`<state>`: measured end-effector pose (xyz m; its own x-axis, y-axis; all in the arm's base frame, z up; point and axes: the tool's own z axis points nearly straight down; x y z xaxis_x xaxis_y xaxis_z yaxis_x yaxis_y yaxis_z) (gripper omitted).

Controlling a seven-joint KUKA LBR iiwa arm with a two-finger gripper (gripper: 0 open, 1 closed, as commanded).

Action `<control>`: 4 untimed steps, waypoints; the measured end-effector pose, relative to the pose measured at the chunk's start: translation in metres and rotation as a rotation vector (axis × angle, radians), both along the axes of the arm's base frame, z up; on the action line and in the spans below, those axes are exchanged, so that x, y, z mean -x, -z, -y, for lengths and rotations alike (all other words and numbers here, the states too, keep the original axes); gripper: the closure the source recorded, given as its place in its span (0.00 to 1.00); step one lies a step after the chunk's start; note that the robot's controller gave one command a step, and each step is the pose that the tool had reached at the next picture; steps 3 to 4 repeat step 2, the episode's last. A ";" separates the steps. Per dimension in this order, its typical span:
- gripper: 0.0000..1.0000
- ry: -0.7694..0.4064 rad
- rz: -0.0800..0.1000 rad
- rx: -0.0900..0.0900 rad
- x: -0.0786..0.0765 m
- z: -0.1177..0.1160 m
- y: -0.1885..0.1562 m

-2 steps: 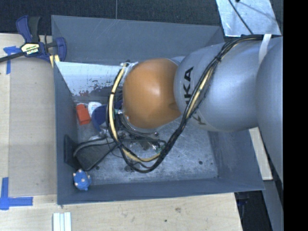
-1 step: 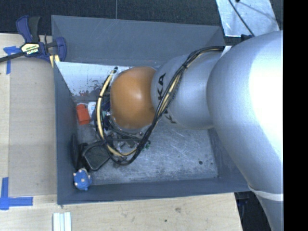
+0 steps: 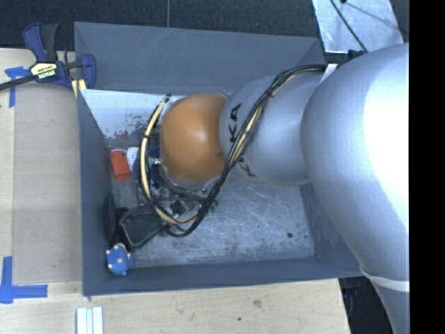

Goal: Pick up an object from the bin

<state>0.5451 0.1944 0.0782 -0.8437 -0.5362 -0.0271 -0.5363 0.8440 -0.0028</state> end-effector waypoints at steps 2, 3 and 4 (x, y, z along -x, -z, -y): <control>1.00 -0.376 -0.015 0.017 -0.062 0.026 -0.148; 1.00 -0.376 -0.015 0.017 -0.062 0.026 -0.148; 1.00 -0.376 -0.015 0.017 -0.062 0.026 -0.148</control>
Offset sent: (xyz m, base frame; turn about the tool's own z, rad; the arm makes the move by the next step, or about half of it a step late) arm 0.0404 -0.0147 0.0658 -0.4012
